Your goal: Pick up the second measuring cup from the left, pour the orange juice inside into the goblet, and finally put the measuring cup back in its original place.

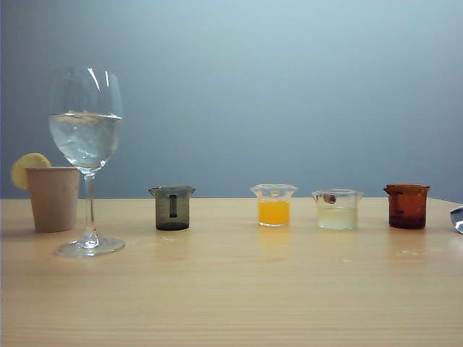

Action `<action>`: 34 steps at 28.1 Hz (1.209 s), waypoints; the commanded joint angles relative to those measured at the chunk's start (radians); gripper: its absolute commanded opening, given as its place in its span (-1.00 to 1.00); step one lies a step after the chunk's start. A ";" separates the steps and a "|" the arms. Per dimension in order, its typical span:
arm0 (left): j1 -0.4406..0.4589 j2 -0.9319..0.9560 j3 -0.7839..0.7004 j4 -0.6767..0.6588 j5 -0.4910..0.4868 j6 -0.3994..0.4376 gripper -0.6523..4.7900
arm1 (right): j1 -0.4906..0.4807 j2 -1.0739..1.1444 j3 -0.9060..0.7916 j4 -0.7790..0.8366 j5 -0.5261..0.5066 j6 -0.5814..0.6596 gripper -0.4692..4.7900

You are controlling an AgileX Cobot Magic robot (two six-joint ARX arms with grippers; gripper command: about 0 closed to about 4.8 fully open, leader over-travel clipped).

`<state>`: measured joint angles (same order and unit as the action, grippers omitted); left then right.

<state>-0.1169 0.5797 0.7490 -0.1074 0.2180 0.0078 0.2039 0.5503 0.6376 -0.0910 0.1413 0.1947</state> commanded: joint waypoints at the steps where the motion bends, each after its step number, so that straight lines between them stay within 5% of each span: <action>1: -0.144 0.089 0.076 0.000 -0.108 0.057 -0.78 | 0.258 0.099 0.001 0.068 0.243 0.007 -0.84; 4: -0.242 0.155 0.106 -0.044 -0.193 0.071 -0.78 | 0.477 0.272 0.000 0.235 0.397 -0.032 -0.84; 6: -0.263 0.172 0.105 -0.063 -0.193 0.071 -0.78 | 0.521 0.358 0.000 0.302 0.419 -0.031 -0.84; 23: -0.266 0.206 0.105 -0.192 -0.196 0.092 -0.78 | 0.603 1.041 0.002 0.811 0.451 0.048 -0.82; 25: -0.266 0.206 0.105 -0.192 -0.196 0.090 -0.78 | 0.602 1.088 0.002 0.847 0.451 0.048 -0.57; 28: -0.266 0.206 0.105 -0.192 -0.196 0.090 -0.78 | 0.602 1.192 0.003 0.957 0.450 0.070 1.00; 34: -0.266 0.206 0.105 -0.192 -0.196 0.090 -0.78 | 0.595 1.383 0.099 0.997 0.447 0.142 1.00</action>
<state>-0.3824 0.7876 0.8486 -0.3103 0.0223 0.0971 0.7963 1.9133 0.7086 0.8890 0.5865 0.3252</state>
